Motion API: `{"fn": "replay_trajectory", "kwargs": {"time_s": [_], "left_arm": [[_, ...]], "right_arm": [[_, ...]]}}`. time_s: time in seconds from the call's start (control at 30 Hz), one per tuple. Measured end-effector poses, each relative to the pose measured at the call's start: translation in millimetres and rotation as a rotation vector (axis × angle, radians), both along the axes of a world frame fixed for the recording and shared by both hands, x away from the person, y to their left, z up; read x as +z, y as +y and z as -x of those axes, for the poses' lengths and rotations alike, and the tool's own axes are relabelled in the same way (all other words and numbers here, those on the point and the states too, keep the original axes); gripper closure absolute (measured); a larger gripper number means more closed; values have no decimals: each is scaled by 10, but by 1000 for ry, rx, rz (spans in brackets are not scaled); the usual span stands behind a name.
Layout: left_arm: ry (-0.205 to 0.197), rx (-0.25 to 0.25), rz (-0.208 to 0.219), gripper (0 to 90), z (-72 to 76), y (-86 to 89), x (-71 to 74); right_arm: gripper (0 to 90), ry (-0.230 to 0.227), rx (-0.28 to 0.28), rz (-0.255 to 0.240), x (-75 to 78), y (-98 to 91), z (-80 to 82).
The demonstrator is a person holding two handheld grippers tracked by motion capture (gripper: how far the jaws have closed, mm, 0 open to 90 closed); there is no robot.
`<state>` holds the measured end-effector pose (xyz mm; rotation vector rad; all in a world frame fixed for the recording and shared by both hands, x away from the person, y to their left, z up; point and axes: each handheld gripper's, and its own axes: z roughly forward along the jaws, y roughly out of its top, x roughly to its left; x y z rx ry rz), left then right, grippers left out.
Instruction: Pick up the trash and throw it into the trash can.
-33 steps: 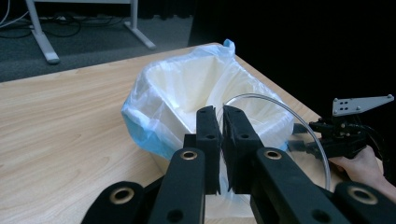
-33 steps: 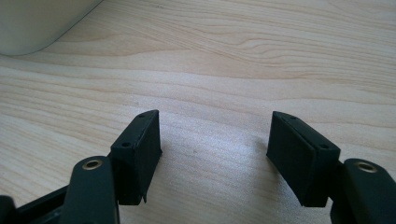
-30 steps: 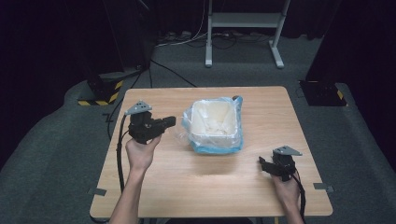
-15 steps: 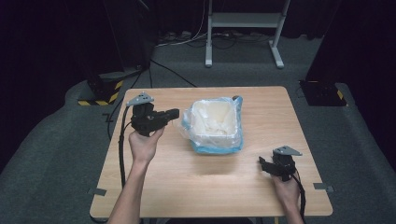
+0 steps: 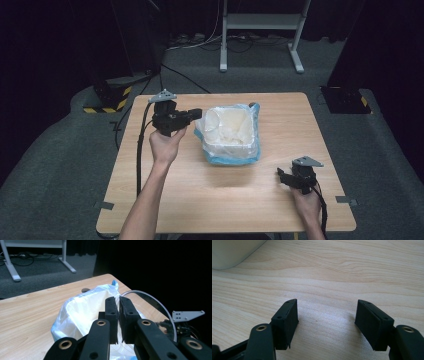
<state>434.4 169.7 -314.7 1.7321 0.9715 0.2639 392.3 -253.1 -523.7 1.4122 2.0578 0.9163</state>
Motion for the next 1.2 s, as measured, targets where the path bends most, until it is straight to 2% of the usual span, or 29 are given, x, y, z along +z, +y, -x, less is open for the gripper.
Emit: {"fn": "replay_trajectory", "kwargs": {"time_s": [0.2, 0.47, 1.2], "left_arm": [[19, 9, -11, 852, -151, -120, -61], [37, 12, -20, 852, -267, -220, -147], [50, 36, -84, 848, -449, -430, -378]], "right_arm": [[336, -1, 5, 5, -1, 1, 0], [335, -1, 5, 5, -1, 1, 0], [335, -1, 5, 5, -1, 1, 0]]}}
